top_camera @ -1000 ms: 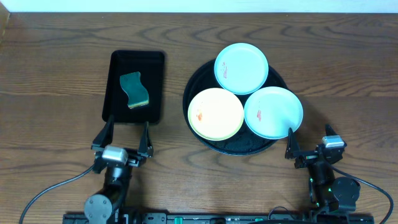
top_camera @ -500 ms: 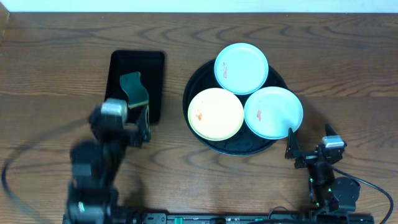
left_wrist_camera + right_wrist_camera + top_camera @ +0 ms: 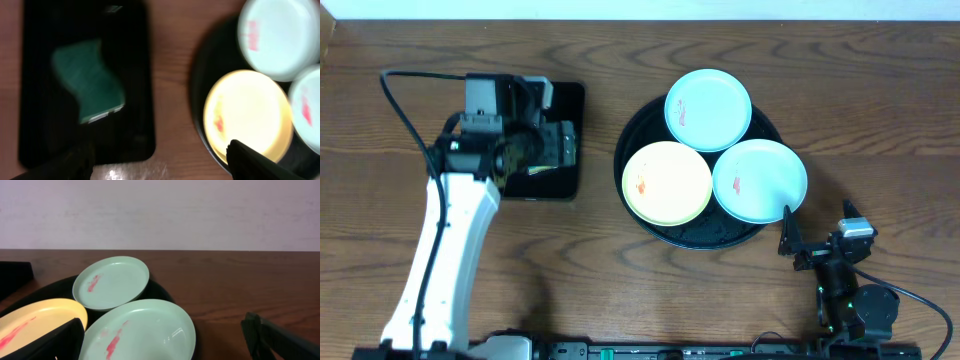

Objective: Clean dirty plates on tray and stack at the side
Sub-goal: 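Move the left gripper over the green sponge in the black tray, then lower the left gripper and grasp the green sponge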

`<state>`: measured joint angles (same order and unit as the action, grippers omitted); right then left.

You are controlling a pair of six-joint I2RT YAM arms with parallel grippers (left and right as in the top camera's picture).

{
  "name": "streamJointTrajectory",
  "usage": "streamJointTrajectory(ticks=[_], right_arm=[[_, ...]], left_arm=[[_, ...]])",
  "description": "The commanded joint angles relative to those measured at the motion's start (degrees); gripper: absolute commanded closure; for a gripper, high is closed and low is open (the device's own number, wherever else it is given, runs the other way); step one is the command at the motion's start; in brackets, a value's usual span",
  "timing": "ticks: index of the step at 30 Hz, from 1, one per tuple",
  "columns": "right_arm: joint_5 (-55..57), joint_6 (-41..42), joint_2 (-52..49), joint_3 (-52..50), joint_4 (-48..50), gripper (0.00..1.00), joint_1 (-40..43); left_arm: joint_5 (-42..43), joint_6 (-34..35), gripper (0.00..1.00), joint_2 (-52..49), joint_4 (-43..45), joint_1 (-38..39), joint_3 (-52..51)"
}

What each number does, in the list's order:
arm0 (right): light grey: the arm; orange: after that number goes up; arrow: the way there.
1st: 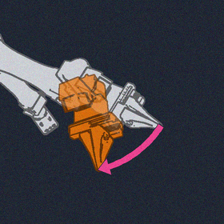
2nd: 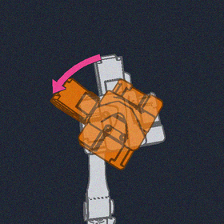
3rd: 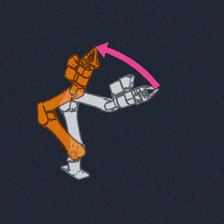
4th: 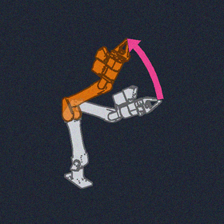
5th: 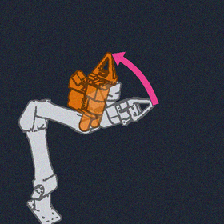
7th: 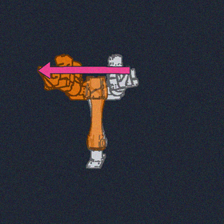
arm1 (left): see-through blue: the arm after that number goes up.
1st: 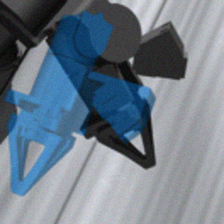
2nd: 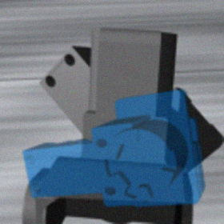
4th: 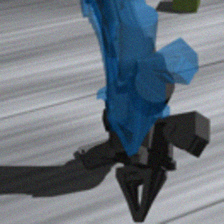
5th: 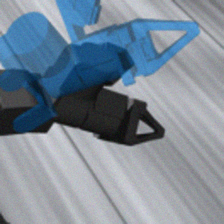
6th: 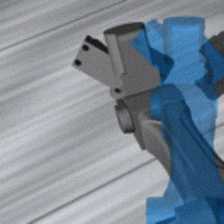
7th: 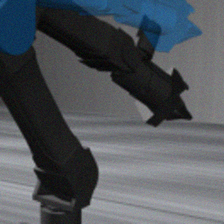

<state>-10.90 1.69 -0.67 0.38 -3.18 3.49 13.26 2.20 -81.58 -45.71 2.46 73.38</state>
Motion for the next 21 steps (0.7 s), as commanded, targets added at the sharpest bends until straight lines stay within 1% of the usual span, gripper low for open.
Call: streamJointTrajectory(ticks=[1,5,7,10,13,14,19,21], right_arm=[[-0.50,-0.04,0.35,-0.02,-0.26,0.01,0.22],[-0.50,-0.04,0.35,-0.02,-0.26,0.01,0.22],[-0.50,-0.04,0.35,-0.02,-0.26,0.01,0.22],[-0.50,-0.04,0.35,-0.02,-0.26,0.01,0.22],[-0.50,-0.04,0.35,-0.02,-0.26,0.01,0.22],[-0.50,-0.04,0.35,-0.02,-0.26,0.01,0.22],[-0.52,-0.04,0.35,-0.02,-0.26,0.01,0.22],[-0.50,-0.04,0.35,-0.02,-0.26,0.01,0.22]], left_arm=[[-8.44,9.77,0.15,-3.69,-4.33,-3.19,6.69],[-8.39,10.16,0.15,-10.99,-14.67,-7.39,16.17],[-8.13,10.16,0.15,-13.75,-16.98,-8.35,18.60],[-4.35,10.25,0.15,-16.06,-16.02,-8.52,18.73],[2.03,13.62,0.15,-18.01,-14.67,-8.39,18.73],[2.93,14.08,0.15,-18.49,-14.36,-8.39,18.73],[0.74,15.54,0.15,-22.10,-10.12,-8.11,18.34],[-2.14,18.36,0.15,-23.76,-10.01,-8.13,18.34]])
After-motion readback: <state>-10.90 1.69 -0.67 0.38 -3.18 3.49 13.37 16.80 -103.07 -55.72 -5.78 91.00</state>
